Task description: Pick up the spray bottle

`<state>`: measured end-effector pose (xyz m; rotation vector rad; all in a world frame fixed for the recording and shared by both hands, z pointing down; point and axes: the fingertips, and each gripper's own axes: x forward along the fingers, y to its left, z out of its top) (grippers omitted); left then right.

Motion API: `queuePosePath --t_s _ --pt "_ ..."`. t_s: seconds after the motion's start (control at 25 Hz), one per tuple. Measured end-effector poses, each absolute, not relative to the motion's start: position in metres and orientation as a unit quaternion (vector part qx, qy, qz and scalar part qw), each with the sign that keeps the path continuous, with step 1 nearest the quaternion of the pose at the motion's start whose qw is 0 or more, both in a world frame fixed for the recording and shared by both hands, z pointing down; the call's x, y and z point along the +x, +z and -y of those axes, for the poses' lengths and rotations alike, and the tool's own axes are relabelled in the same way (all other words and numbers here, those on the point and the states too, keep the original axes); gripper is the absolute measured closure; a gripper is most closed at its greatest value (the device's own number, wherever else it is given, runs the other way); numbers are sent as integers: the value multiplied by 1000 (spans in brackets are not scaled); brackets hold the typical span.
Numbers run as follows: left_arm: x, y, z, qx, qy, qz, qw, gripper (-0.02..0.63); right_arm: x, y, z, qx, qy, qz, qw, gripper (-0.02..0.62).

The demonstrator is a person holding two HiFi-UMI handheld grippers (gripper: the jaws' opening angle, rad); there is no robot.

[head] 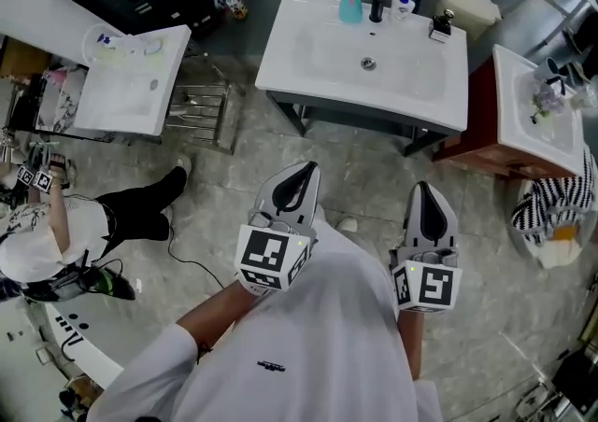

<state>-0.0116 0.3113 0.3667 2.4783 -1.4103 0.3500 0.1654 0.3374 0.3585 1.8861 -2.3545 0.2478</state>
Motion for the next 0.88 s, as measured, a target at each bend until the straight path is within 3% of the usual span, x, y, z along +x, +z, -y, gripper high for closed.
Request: queuePosePath --t_s 0.4,0.88 --pt "9 372 -275 849 118 496 139 601 186 372 -305 615 97 780 57 589" --pt "2 373 -116 861 112 474 143 601 164 376 -169 619 104 775 75 589"
